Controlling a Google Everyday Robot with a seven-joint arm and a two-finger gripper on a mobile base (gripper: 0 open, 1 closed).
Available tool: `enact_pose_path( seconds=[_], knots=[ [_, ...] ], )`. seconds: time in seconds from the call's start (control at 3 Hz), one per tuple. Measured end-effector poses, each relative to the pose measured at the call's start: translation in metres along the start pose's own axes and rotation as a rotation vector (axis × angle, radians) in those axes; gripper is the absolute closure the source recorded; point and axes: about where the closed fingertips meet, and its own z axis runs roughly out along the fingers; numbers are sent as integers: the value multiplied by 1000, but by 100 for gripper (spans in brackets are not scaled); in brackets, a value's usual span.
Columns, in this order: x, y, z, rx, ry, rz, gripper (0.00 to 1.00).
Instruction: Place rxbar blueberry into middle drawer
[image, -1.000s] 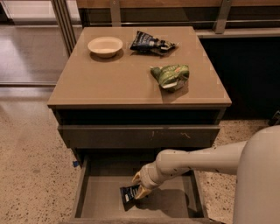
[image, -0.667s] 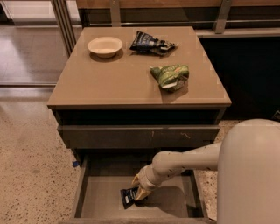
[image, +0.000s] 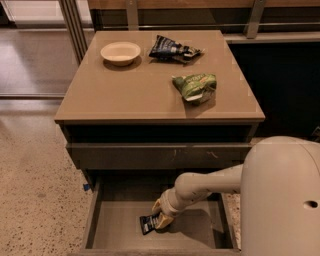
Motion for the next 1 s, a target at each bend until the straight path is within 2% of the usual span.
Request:
enact_pose_path(
  seconds=[0.33, 1.0],
  knots=[
    [0, 0, 0, 0, 0, 0, 50],
    [0, 0, 0, 0, 0, 0, 4]
  ],
)
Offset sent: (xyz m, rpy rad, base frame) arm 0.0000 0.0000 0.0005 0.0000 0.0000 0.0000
